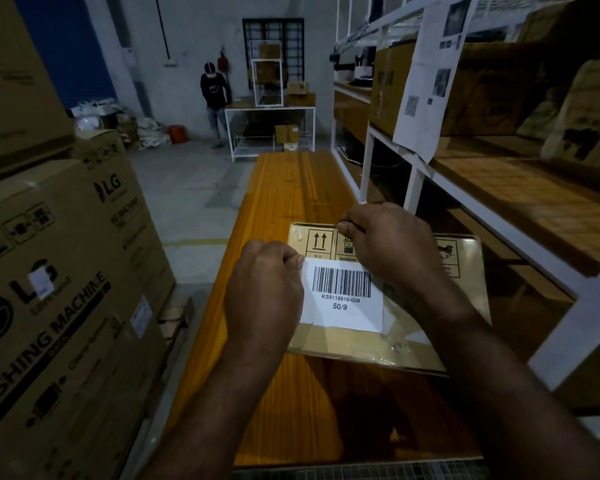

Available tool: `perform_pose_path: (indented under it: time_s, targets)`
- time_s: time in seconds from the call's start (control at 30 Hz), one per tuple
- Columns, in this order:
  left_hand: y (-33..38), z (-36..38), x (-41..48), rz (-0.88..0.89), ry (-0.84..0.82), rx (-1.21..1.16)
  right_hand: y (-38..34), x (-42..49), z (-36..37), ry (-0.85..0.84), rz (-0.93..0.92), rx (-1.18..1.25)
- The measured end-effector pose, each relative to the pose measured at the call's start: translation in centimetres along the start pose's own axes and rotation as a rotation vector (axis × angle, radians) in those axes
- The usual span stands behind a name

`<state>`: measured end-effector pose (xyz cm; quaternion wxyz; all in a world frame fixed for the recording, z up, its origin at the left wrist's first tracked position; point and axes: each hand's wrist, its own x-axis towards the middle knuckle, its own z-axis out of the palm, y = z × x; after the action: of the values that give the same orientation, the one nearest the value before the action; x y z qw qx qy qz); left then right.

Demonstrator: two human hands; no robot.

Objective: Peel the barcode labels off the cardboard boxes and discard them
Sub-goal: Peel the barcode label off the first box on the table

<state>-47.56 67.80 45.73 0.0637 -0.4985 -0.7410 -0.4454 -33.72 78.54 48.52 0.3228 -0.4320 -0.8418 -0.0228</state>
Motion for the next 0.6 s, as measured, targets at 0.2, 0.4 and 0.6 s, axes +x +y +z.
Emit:
perform_pose_path:
  time_s: [0.2, 0.4, 0.6]
  targets:
    - [0.8, -0.2, -0.1, 0.043, -0.100, 0.076, -0.2, -0.3, -0.2, 0.021, 0.008, 0.010]
    - [0.6, -0.7, -0.2, 0.023, -0.127, -0.051, 0.0, -0.1, -0.3, 0.015, -0.035, -0.011]
    - [0.2, -1.2, 0.9, 0.020, -0.187, -0.071, -0.1, -0.3, -0.3, 0.031, -0.031, -0.022]
